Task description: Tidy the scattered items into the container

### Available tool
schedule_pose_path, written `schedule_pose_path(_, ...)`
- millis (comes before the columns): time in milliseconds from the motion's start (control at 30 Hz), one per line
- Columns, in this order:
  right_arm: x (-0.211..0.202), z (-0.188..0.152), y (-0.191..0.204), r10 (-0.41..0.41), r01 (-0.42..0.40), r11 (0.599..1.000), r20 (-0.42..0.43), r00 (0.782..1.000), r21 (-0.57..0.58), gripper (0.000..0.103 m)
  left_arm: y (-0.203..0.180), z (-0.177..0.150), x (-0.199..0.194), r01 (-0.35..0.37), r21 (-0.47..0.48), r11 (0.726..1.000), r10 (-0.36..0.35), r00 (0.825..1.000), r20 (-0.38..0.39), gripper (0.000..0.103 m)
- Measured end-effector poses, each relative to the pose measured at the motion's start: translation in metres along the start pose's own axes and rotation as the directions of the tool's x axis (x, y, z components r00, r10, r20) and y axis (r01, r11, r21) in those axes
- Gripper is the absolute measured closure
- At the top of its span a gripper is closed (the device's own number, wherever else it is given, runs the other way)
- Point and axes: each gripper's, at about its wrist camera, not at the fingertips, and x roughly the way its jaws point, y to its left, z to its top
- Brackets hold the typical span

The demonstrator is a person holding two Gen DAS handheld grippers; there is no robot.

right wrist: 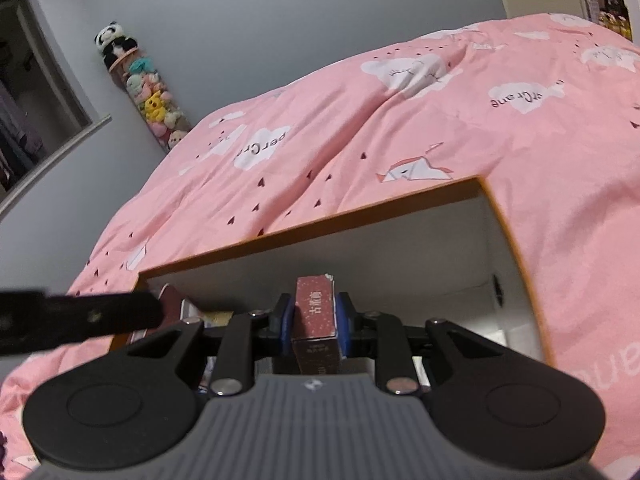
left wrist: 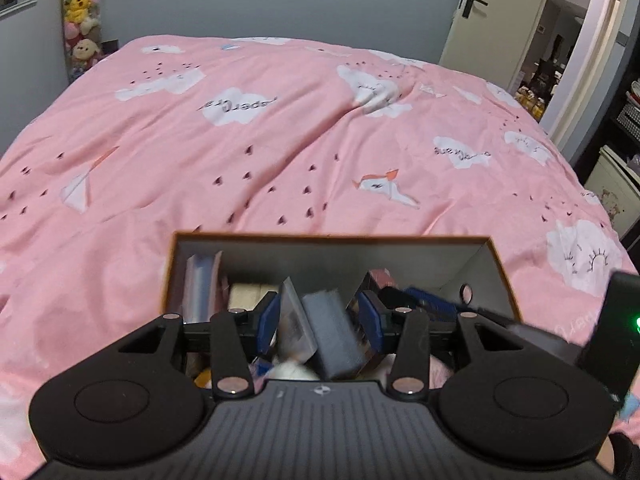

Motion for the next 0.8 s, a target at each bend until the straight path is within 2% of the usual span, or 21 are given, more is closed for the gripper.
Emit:
schedule_pose_path(100, 0.000, -0.003, 0.010, 0.010, -0.010, 0.999, -0.008, 1.000, -0.043, 0.080, 0.006, -0.011, -0.012, -0.027, 0.004, 1.000, 0.027, 1.000, -0.012, 0.052)
schedule_pose_path(133, -0.001, -0.003, 0.012, 0.017, -0.018, 0.999, -0.018, 1.000, -0.045, 0.102, 0.007, -0.015, -0.017, -0.033, 0.001, 0.999, 0.033, 0.999, -0.014, 0.052)
schedule_pose_path(400, -0.005, -0.008, 0.022, 0.025, -0.030, 0.996, -0.059, 0.998, -0.081, 0.102, 0.010, -0.045, -0.044, -0.010, 0.025, 1.000, 0.010, 0.999, -0.036, 0.052)
schedule_pose_path(533, -0.008, -0.009, 0.024, 0.024, -0.030, 0.995, -0.057, 0.998, -0.097, 0.097, 0.009, -0.058, -0.054, 0.006, 0.038, 0.999, -0.004, 0.999, -0.044, 0.052)
schedule_pose_path(667, -0.021, -0.006, 0.028, 0.025, -0.030, 0.992, -0.038, 0.999, -0.124, 0.096, 0.009, -0.066, -0.065, 0.010, 0.046, 0.999, -0.008, 0.999, -0.041, 0.052)
schedule_pose_path(800, -0.054, -0.003, 0.038, 0.045, -0.043, 0.985, 0.007, 0.999, -0.164, 0.096, 0.011, -0.072, -0.080, 0.002, 0.048, 0.999, -0.002, 1.000, -0.013, 0.052)
